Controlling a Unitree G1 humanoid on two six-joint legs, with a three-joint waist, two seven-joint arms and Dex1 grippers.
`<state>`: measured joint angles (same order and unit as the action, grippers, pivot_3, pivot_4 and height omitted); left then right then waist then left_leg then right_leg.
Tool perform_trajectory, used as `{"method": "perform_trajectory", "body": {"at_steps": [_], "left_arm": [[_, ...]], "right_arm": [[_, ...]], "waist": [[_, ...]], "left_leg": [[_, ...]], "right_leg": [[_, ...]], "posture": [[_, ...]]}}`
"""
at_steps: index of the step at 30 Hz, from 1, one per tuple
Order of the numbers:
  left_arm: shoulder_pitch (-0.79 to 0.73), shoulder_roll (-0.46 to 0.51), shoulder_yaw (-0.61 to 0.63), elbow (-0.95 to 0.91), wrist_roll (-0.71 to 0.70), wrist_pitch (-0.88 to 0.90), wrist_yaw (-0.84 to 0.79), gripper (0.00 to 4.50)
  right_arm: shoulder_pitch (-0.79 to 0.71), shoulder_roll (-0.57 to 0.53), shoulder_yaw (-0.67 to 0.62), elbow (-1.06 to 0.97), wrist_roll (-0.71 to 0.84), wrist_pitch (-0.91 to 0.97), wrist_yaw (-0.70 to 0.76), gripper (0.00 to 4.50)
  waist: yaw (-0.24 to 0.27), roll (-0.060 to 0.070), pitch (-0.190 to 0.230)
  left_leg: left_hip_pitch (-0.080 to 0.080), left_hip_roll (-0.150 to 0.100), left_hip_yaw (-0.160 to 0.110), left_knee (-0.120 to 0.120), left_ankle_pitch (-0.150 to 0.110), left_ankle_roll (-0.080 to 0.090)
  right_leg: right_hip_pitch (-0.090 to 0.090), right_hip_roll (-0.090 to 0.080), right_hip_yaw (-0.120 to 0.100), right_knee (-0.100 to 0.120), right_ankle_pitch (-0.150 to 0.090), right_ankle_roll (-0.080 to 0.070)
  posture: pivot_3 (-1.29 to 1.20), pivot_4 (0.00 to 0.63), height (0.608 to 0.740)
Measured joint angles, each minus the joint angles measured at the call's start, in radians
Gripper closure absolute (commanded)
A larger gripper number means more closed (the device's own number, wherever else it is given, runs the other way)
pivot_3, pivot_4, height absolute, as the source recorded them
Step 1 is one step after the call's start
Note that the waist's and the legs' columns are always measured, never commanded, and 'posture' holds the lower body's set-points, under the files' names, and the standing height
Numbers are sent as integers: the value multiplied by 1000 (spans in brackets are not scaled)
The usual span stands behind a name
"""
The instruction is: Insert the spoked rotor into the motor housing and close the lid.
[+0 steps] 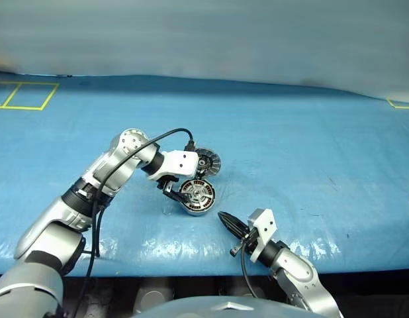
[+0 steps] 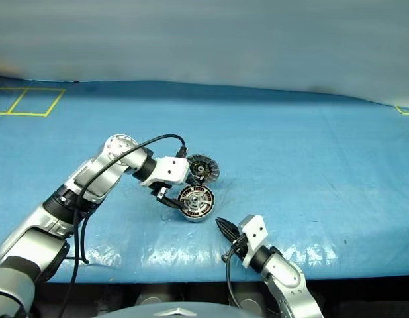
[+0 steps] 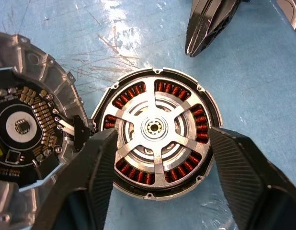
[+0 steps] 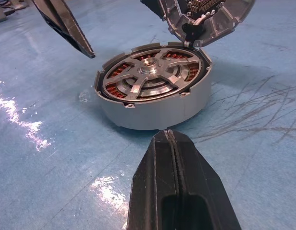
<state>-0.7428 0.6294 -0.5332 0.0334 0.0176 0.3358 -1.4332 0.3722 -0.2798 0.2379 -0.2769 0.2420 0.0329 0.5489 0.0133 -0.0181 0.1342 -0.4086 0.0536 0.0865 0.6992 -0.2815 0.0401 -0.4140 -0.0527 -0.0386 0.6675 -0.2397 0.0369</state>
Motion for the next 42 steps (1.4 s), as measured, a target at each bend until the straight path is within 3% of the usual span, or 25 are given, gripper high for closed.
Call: {"method": "perform_trajectory", "body": {"at_steps": [2, 5, 10, 14, 19, 25, 30, 34, 38, 42], "left_arm": [[-3, -5, 15, -4, -22, 9, -3, 40], [9, -17, 91, -71, -118, 68, -2, 601], [150, -26, 275, -262, -291, 195, 92, 2235], [465, -99, 438, -427, -372, 253, 313, 3546], [828, -263, 527, -547, -367, 106, 541, 3546], [1141, -371, 462, -550, -277, -174, 676, 3546], [1208, -432, 430, -446, -214, -370, 756, 3546], [1224, -462, 406, -294, -152, -555, 810, 3546], [1200, -478, 404, -184, -148, -651, 837, 3546], [1146, -460, 406, -94, -134, -733, 843, 3546]], "right_arm": [[3, -1, 0, -2, 1, 1, -1, 4500], [6, -2, 0, -6, 2, 3, -3, 4500], [20, 3, -15, -23, 8, 24, -29, 4500], [27, -13, -39, -74, -1, 66, -63, 4500], [-37, -30, -60, -130, -22, 172, -120, 4500], [-232, -73, -59, -163, -69, 373, -160, 4500], [-437, -68, -51, -150, -102, 598, -207, 4500], [-671, -31, -52, -24, -119, 724, -237, 4500], [-899, -63, -15, 211, -188, 678, -208, 4500], [-1003, -56, 20, 468, -201, 491, -93, 4500]], "waist": [[0, 0, 0], [0, 0, 0], [-9, 2, 0], [-20, 3, 1], [-17, 3, 1], [-14, 5, 4], [-10, 8, 5], [-21, 10, 7], [-23, 10, 7], [-26, 11, 7]], "left_leg": [[0, 0, 0, 0, 0, 0], [-1, 1, 0, 0, 0, 0], [0, 6, 0, -1, 0, 0], [0, 7, 0, -2, 0, 0], [3, 6, 0, -1, 0, 0], [9, 6, 4, -2, 1, 1], [8, 6, 3, -2, 1, 2], [3, 6, 5, -4, 1, 2], [-5, 4, 5, -4, 2, 4], [-5, -1, 6, -8, 2, 4]], "right_leg": [[0, 0, 0, 0, 0, 0], [-1, -1, 0, 0, 1, -1], [0, -1, 0, 0, 1, -3], [0, -2, 0, -1, 2, -3], [3, -3, -1, -2, 2, -3], [2, -8, -2, -2, 2, -3], [-1, -8, -3, -2, 4, -5], [-3, -6, -3, -2, 6, -9], [-8, -6, -3, -3, 7, -7], [-8, -6, -3, -5, 10, -2]], "posture": [[0, 150, 740], [0, 150, 740], [0, 150, 740], [0, 150, 740], [0, 150, 740], [0, 150, 740], [0, 150, 740], [0, 150, 740], [0, 150, 740], [0, 150, 740]]}}
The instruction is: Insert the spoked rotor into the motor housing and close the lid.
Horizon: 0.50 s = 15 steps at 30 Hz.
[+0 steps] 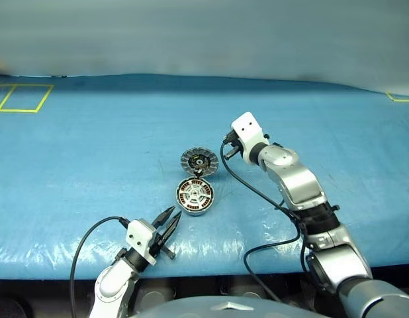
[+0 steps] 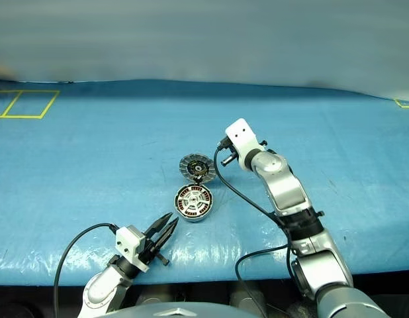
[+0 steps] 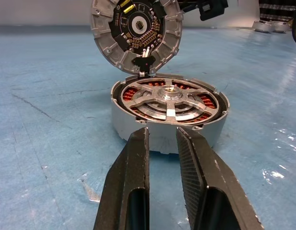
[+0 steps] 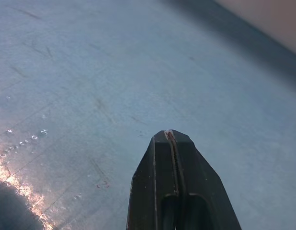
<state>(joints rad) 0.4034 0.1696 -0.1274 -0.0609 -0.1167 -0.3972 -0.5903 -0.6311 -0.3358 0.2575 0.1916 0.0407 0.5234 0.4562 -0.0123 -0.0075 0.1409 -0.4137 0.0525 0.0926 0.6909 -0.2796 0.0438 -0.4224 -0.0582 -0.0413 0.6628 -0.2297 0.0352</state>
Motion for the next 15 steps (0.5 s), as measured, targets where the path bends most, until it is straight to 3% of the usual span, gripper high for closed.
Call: {"method": "perform_trajectory", "body": {"at_steps": [1, 5, 9, 15], "left_arm": [[-14, 12, -2, 21, 4, -13, -4, 3546], [-56, 56, -2, 96, 4, -73, -31, 4461], [-66, 63, -7, 119, -21, -96, -55, 4461], [-63, 88, -10, 135, -77, -112, -109, 4461]], "right_arm": [[-18, 10, 1, 50, 5, -37, 35, 4500], [-109, 59, 1, 219, 44, -176, 194, 4500], [-133, 72, 2, 242, 91, -194, 354, 4500], [-62, 22, 35, 107, 203, 6, 590, 4500]], "waist": [[-1, 0, 0], [-9, 2, 1], [-8, 2, 1], [-8, 3, 0]], "left_leg": [[0, 0, 0, 0, 0, 0], [0, 1, 1, -2, 0, 0], [1, 6, 2, -2, 0, 0], [1, 8, 2, -2, 0, 0]], "right_leg": [[0, 0, 0, 0, 0, 0], [-1, 0, 0, 0, 1, 1], [0, 0, 0, -1, 1, 2], [0, -1, -1, -1, 1, 1]], "posture": [[0, 150, 740], [0, 150, 740], [0, 150, 740], [0, 150, 740]]}}
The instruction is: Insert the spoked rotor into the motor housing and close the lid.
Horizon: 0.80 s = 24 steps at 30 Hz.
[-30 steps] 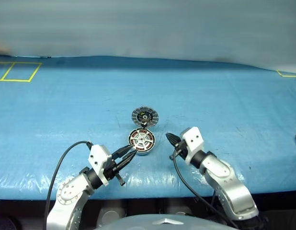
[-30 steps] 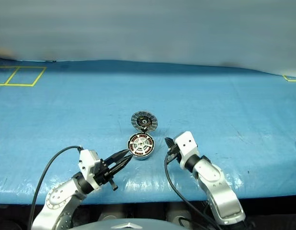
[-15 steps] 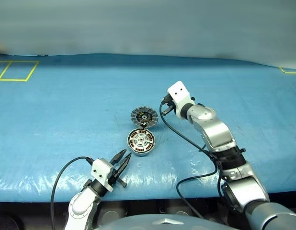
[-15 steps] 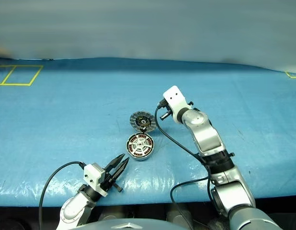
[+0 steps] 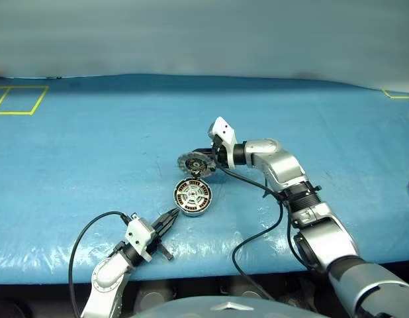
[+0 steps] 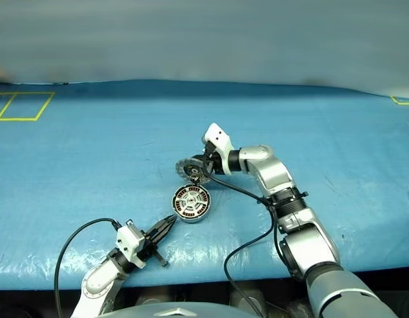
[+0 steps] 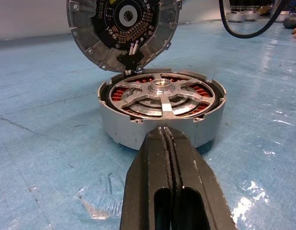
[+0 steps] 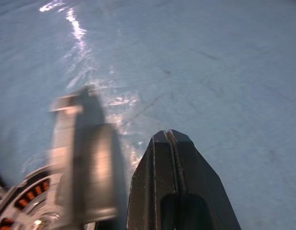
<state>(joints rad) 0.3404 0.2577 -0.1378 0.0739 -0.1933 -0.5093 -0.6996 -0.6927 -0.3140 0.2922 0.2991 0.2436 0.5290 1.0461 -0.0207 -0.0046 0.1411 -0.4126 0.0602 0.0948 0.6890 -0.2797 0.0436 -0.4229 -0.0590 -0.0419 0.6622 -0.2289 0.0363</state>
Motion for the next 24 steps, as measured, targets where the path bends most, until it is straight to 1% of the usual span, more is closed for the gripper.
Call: {"method": "perform_trajectory", "body": {"at_steps": [7, 10, 11, 12, 15, 18, 21, 24], "left_arm": [[-18, 6, 10, 89, -90, -62, -82, 4461], [-30, 9, 15, 119, -108, -81, -107, 4461], [-31, 11, 16, 121, -112, -83, -110, 4461], [-31, 12, 18, 123, -115, -82, -111, 4461], [-21, 18, 21, 112, -120, -70, -109, 4461], [-9, 20, 21, 97, -118, -63, -102, 4461], [6, 18, 21, 71, -101, -58, -76, 4461], [17, 17, 20, 49, -94, -41, -55, 4461]], "right_arm": [[192, -30, 33, -247, 59, 158, 20, 4500], [265, -27, 56, -334, 79, 183, 8, 4500], [287, -25, 62, -360, 80, 185, -1, 4500], [299, -22, 69, -372, 82, 188, -7, 4500], [337, -5, 77, -397, 82, 201, -46, 4500], [380, 14, 78, -425, 81, 200, -93, 4500], [470, 37, 61, -521, 83, 192, -172, 4500], [558, 23, 45, -680, 105, 195, -223, 4500]], "waist": [[-6, 8, -5], [-8, 11, -8], [-8, 11, -8], [-10, 11, -8], [-12, 10, -7], [-14, 10, -7], [-12, 8, -8], [-8, 8, -7]], "left_leg": [[2, 1, 0, -1, 0, -1], [5, 1, 0, -3, 1, -2], [6, 2, 0, -4, 2, -3], [8, 2, 0, -4, 2, -3], [16, 3, -1, -6, 1, -3], [16, 2, -1, -7, 1, -4], [13, 2, -1, -8, 0, -5], [11, 1, -1, -8, 0, -5]], "right_leg": [[0, 1, 0, 1, -2, -3], [1, 2, 0, 2, -3, -5], [2, 3, 0, 2, -5, -9], [3, 3, 0, 2, -6, -10], [8, 3, 0, 2, -8, -13], [8, 3, 0, 1, -8, -13], [8, 2, 0, 0, -9, -12], [7, 1, -1, -1, -9, -11]], "posture": [[0, 150, 740], [0, 150, 740], [0, 150, 740], [0, 150, 740], [0, 150, 740], [0, 150, 740], [0, 150, 740], [0, 150, 740]]}}
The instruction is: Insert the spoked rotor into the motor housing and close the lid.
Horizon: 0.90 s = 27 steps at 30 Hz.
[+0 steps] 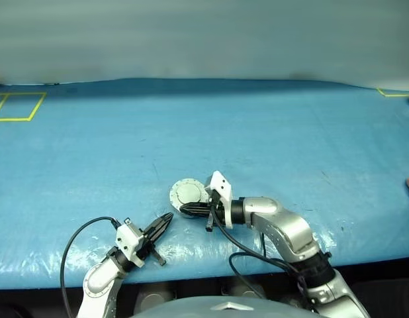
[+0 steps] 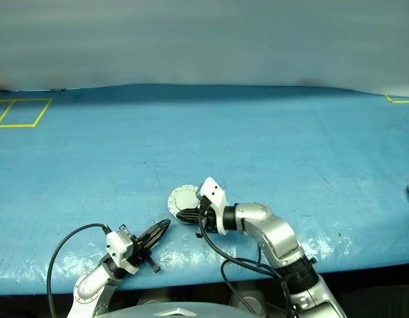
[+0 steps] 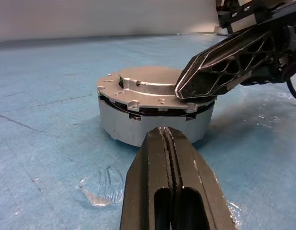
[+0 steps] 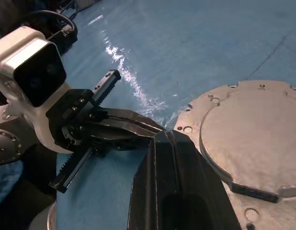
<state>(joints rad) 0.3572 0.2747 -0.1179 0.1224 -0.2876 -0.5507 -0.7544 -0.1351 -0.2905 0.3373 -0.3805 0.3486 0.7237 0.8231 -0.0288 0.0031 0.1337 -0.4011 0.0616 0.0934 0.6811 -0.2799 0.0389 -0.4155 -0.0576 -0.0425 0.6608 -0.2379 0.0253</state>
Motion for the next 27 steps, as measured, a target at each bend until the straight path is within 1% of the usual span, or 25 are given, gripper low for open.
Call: {"method": "perform_trajectory", "body": {"at_steps": [3, 4, 6, 8, 9, 10, 12, 17, 18, 23, 27], "left_arm": [[10, -1, 1, -9, 3, 3, 16, 4461], [11, -1, 1, -10, 3, 3, 19, 4487], [11, -1, 1, -10, 4, 3, 25, 4500], [11, -2, 1, -9, 4, 2, 29, 4500], [11, -3, 1, -9, 4, 1, 30, 4500], [11, -3, 1, -9, 4, 0, 30, 4500], [11, -2, 0, -9, 3, 0, 27, 4500], [14, -2, -1, -17, 4, 5, 31, 4500], [21, -2, -1, -29, 5, 15, 37, 4500], [58, 1, -7, -90, 15, 62, 66, 4500], [51, 2, -6, -89, 14, 63, 68, 4500]], "right_arm": [[78, -14, -21, -186, 48, 12, -49, 4500], [94, -3, -34, -228, 58, 25, -84, 4320], [106, 22, -45, -268, 54, 43, -160, 3923], [107, 40, -37, -283, 4, 69, -273, 3323], [103, 40, -30, -283, -21, 76, -309, 2889], [91, 36, -11, -282, -48, 85, -341, 2560], [61, 39, 16, -264, -78, 91, -376, 1971], [4, 63, 93, -155, -144, 82, -426, 239], [-2, 69, 100, -128, -151, 76, -432, 30], [-20, 96, 131, -44, -185, 39, -442, 30], [-28, 101, 135, -2, -204, -12, -443, 30]], "waist": [[2, -1, 0], [1, -1, 1], [1, -2, 0], [1, -2, 0], [2, -2, 0], [2, -2, 0], [2, -2, 0], [4, -3, 1], [3, -3, 1], [4, -4, 1], [6, -5, 1]], "left_leg": [[0, 0, 0, 0, -1, 0], [1, 0, -1, 0, -1, 0], [1, 0, -1, 0, -1, -1], [1, 0, -1, 1, -1, -1], [1, 0, -1, 1, -1, -1], [0, -1, 0, 1, -1, -1], [0, -1, 0, 0, -1, -1], [0, -1, 0, 0, -1, 0], [-1, -1, 0, 0, -1, 0], [-11, -1, 0, 1, -1, 0], [-11, -1, 0, 1, -1, 0]], "right_leg": [[-1, -1, 0, -1, -1, 1], [-4, -2, -1, -1, -2, 2], [-4, -3, 0, -1, -3, 5], [-4, -3, 0, -1, -3, 5], [-4, -3, 0, -1, -3, 4], [-5, -3, 0, -1, -2, 3], [-5, -2, 0, -1, -1, 0], [-5, -1, -1, -1, -1, 0], [-6, -1, 0, -1, -1, 0], [-11, -1, 0, 0, 0, 1], [-11, 0, 0, -1, 0, 2]], "posture": [[0, 150, 740], [0, 150, 740], [0, 150, 740], [0, 150, 740], [0, 150, 740], [0, 150, 740], [0, 150, 740], [0, 150, 740], [0, 150, 740], [0, 150, 740], [0, 150, 740]]}}
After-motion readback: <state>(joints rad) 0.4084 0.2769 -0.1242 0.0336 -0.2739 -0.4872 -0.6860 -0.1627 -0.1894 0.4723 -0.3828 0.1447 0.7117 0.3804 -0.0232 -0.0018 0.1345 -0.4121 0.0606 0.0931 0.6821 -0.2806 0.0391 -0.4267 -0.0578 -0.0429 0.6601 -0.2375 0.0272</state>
